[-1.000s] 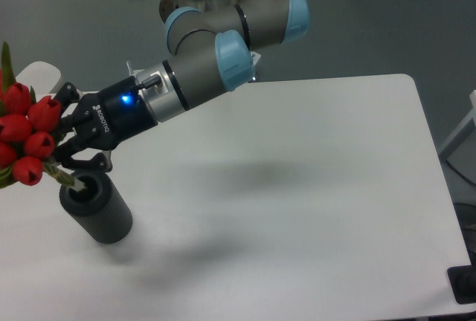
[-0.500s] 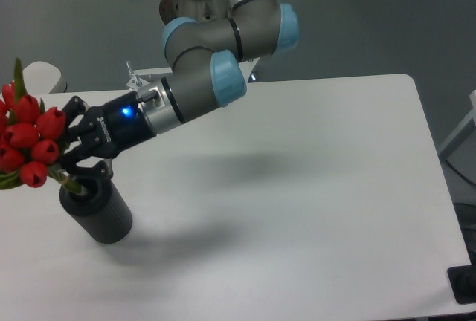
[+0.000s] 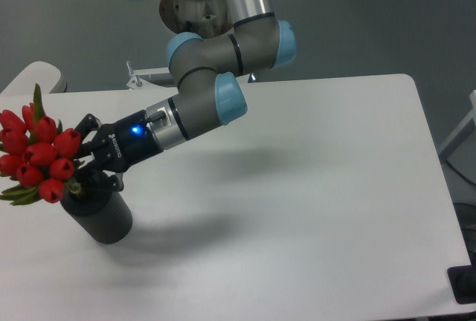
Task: Insert the flowers into the vase
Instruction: 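Open the gripper to release the tulips and pull back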
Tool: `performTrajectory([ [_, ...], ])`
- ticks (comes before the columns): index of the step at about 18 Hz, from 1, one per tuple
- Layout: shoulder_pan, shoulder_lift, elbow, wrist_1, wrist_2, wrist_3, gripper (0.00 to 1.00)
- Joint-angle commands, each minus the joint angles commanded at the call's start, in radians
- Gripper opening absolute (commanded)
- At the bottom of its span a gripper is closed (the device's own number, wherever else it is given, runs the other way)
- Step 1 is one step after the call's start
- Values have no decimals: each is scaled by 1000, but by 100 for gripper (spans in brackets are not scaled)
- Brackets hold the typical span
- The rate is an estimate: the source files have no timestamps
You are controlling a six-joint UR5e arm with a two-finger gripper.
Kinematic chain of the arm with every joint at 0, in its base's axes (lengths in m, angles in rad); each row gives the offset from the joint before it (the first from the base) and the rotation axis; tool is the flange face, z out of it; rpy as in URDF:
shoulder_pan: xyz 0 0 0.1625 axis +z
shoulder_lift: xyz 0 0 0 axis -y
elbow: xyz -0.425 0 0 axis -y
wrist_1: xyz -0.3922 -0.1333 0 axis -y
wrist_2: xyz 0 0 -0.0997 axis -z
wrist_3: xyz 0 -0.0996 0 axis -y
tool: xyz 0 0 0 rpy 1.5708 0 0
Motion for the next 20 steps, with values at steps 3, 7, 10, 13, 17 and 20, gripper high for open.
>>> performTrajectory([
  [3,2,-2,-8,0,2,8,44],
  [7,6,-2,-17,0,2,17,73],
  [10,6,-2,-23,2,2,19,97],
  [13,6,-2,-25,8,24,19,100],
  [17,6,3,-29,8,119,46,100],
  [20,8,5,-35,8,138,60,100],
])
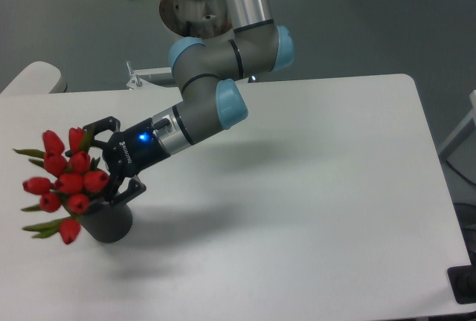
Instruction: Insert the flowers into the vase
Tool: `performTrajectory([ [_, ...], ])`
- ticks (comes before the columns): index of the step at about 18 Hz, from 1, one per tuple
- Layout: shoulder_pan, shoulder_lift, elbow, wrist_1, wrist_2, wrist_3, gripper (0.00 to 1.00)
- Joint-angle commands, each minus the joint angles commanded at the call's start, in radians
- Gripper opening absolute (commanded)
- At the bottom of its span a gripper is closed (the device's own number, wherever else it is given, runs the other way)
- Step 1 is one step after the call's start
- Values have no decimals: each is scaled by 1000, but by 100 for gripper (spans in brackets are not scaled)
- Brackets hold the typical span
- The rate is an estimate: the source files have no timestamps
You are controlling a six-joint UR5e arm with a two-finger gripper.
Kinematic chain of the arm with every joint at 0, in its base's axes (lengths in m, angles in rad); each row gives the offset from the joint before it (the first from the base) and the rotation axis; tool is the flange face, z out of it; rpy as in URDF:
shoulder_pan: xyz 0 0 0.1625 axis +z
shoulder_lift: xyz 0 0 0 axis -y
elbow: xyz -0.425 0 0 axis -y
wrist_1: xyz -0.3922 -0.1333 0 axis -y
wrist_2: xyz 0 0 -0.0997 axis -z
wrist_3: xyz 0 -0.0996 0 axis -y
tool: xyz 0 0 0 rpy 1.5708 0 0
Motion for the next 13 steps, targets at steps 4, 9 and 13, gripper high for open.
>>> performTrajectory([
  [4,27,34,0,-2,125,0,100],
  [9,106,138,-2,-2,372,0,100],
  [13,172,147,72,-2,532,2,100],
])
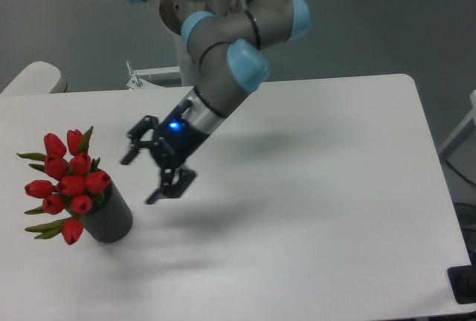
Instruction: Insert the flowers into the vase
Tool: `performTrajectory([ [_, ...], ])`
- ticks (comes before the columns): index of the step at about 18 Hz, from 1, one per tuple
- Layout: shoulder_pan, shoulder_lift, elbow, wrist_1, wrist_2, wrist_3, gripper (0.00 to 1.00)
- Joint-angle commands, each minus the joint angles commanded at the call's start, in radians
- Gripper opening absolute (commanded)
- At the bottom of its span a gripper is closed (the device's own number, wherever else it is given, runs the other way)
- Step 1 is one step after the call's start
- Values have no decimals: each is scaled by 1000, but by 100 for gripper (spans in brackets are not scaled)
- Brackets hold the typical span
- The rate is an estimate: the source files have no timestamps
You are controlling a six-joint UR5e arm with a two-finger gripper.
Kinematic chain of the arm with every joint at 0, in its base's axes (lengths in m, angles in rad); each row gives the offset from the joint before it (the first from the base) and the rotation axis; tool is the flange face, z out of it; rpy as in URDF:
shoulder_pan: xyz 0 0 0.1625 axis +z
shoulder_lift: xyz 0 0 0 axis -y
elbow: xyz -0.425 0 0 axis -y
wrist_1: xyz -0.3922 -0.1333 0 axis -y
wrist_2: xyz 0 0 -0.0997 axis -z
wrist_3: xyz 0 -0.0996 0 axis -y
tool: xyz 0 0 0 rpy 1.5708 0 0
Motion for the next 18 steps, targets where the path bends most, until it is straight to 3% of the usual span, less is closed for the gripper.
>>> performTrajectory([
  [4,58,-17,93,-9,57,-6,100],
  [9,69,-72,219,-14,275,2,100],
  [14,72,-110,293,-17,325,62,100],
  [18,101,-117,325,-93,410,192,100],
])
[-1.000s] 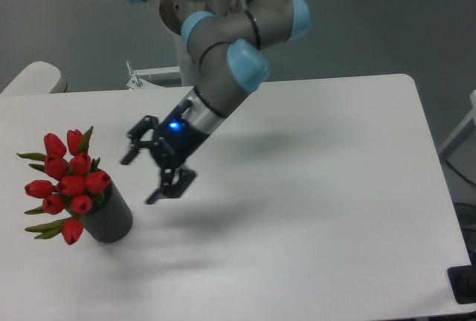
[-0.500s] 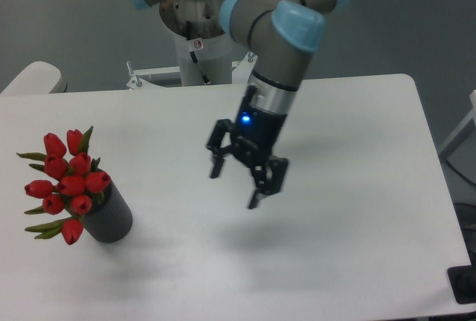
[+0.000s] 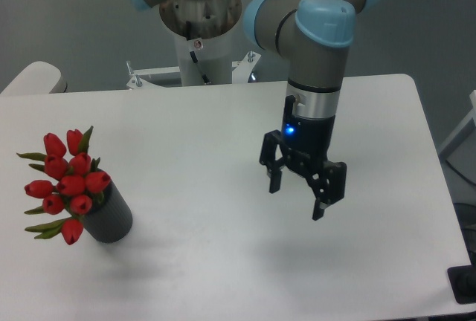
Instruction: Insert the flowers into the vase
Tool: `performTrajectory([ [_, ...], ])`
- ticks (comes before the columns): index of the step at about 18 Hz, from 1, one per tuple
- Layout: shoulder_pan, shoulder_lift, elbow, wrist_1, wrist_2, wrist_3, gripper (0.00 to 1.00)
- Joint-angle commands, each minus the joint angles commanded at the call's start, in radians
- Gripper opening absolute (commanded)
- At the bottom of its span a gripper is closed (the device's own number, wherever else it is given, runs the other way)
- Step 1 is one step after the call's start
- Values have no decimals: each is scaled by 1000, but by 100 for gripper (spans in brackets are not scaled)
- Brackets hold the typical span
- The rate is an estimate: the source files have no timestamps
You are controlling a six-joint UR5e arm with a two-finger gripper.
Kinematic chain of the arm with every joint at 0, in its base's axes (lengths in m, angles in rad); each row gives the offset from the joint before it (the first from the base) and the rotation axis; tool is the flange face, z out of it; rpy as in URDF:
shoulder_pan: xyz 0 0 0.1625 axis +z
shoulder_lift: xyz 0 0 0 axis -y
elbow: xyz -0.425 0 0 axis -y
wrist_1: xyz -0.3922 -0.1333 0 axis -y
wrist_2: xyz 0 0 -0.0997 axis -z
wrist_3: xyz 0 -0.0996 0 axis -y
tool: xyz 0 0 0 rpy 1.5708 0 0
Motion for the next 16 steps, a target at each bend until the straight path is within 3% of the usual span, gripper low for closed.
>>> performTrajectory([
  [5,2,-14,40,-52,5,29,100],
  [16,-3,-17,43,-59,5,29,100],
])
